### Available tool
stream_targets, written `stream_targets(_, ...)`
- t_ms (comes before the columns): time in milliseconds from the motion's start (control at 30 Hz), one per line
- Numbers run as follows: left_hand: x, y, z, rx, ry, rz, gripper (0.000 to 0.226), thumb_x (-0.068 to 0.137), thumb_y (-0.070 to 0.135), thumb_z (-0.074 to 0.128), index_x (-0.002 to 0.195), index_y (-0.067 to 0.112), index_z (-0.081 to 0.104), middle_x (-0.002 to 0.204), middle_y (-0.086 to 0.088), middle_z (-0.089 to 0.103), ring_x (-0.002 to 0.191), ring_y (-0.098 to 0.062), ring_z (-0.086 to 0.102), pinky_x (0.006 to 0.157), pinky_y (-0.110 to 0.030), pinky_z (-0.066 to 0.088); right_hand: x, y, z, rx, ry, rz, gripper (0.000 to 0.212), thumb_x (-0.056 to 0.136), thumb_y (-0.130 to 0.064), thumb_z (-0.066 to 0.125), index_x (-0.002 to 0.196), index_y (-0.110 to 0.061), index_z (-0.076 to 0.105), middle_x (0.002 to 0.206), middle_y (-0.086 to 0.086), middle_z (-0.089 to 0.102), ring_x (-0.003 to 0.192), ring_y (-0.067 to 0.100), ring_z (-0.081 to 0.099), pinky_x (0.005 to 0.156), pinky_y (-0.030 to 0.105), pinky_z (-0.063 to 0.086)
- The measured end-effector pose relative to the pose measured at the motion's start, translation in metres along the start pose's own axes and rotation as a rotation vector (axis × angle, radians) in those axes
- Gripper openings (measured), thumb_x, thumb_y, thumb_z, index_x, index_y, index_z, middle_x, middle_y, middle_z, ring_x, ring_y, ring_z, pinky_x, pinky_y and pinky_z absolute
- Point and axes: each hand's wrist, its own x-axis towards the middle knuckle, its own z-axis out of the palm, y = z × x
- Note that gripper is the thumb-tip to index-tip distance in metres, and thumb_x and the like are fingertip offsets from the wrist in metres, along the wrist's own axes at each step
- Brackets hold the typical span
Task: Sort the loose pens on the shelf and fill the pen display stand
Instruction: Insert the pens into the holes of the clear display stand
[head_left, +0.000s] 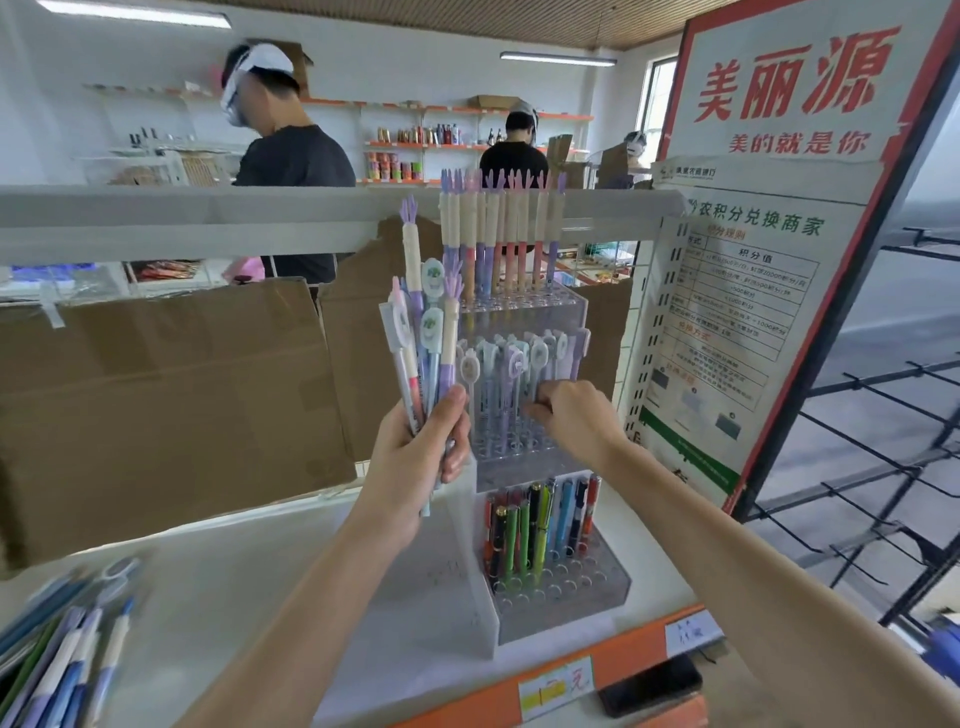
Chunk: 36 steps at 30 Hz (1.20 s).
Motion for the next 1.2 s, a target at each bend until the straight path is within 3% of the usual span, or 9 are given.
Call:
stream_targets(100,0.0,-0.001,-0.001,-0.02,0.0,0.001,0.035,0.088,0.034,0.053,0.061,0.013,0.049,0.048,-0.001,0.038,0.04,-0.012,0.032,0.04,-0.02,0.026,-0.002,0.001,0.002,0.053,-0.015,0.025,0.026,0.095,-0.028,0.053,0.093,-0.005,0.063,0.087,0.01,0.064,0.071,0.023,0.059,0.064,0.029,0.046)
stream_targets(200,-0.001,-0.003,-0.004,-0.039,-0.023,0.004,0.031,0.086,0.037,0.055,0.063,0.016,0.055,0.05,-0.003,0.039,0.04,-0.012,0.033,0.04,-0.02,0.028,-0.008,0.003,-0.001,0.108,0.049,0.016,0.019,0.093,-0.024,0.058,0.097,-0.006,0.065,0.092,0.007,0.067,0.081,0.022,0.063,0.077,0.035,0.053)
stream_targets(333,-0.001,-0.005,-0.003,-0.054,-0.055,0.002,0.028,0.086,0.039,0.056,0.07,0.017,0.059,0.058,-0.004,0.045,0.042,-0.012,0.034,0.041,-0.02,0.03,-0.023,-0.008,-0.012,0.321,0.195,-0.066,0.021,0.092,-0.024,0.059,0.073,-0.015,0.059,0.06,-0.009,0.055,0.051,0.0,0.05,0.052,0.011,0.039)
stream_targets(467,0.003,-0.006,0.007,-0.099,-0.061,-0.036,0.024,0.085,0.035,0.057,0.076,0.014,0.058,0.061,-0.001,0.051,0.041,-0.012,0.036,0.039,-0.018,0.031,-0.036,-0.035,-0.029,0.704,0.003,-0.165,0.034,0.089,-0.042,0.055,0.081,-0.011,0.069,0.053,-0.003,0.052,0.043,0.005,0.04,0.045,0.015,0.033)
stream_targets(633,0.007,-0.004,0.013,-0.125,-0.086,-0.044,0.023,0.086,0.032,0.054,0.073,0.015,0.062,0.059,-0.003,0.053,0.04,-0.013,0.038,0.037,-0.019,0.031,-0.034,-0.048,-0.043,0.873,-0.101,-0.19,0.015,0.092,-0.015,0.058,0.081,-0.014,0.067,0.048,-0.003,0.045,0.042,0.007,0.035,0.044,0.018,0.029)
stream_targets(767,0.017,0.002,0.011,-0.112,0.002,-0.02,0.029,0.085,0.034,0.054,0.076,0.008,0.061,0.062,-0.008,0.058,0.041,-0.015,0.046,0.037,-0.019,0.031,-0.028,-0.054,-0.049,0.931,-0.1,-0.199,0.01,0.089,-0.011,0.061,0.08,-0.013,0.064,0.051,-0.004,0.051,0.042,0.006,0.04,0.043,0.017,0.033)
stream_targets(900,0.029,0.01,0.002,-0.114,0.123,-0.035,0.026,0.087,0.031,0.055,0.092,0.006,0.06,0.066,-0.006,0.066,0.043,-0.016,0.057,0.036,-0.018,0.035,-0.006,-0.057,-0.07,1.079,0.079,-0.178,0.007,0.09,-0.005,0.058,0.083,-0.007,0.059,0.061,-0.001,0.067,0.055,0.01,0.064,0.049,0.018,0.049)
stream_targets(1067,0.033,0.021,-0.007,-0.092,0.12,0.008,0.025,0.081,0.035,0.059,0.062,0.018,0.06,0.058,-0.004,0.054,0.037,-0.013,0.038,0.037,-0.021,0.03,0.046,-0.049,-0.098,0.789,0.403,-0.169,0.006,0.092,-0.012,0.058,0.088,-0.011,0.054,0.075,0.003,0.067,0.057,0.006,0.066,0.056,0.018,0.054)
stream_targets(1200,0.034,0.029,-0.005,-0.055,0.109,0.054,0.035,0.084,0.037,0.056,0.052,0.023,0.057,0.058,-0.003,0.049,0.039,-0.013,0.035,0.039,-0.022,0.028,0.075,-0.042,-0.095,0.621,0.383,-0.139,0.008,0.093,-0.01,0.055,0.097,-0.003,0.055,0.082,0.01,0.067,0.052,-0.001,0.062,0.052,0.018,0.052)
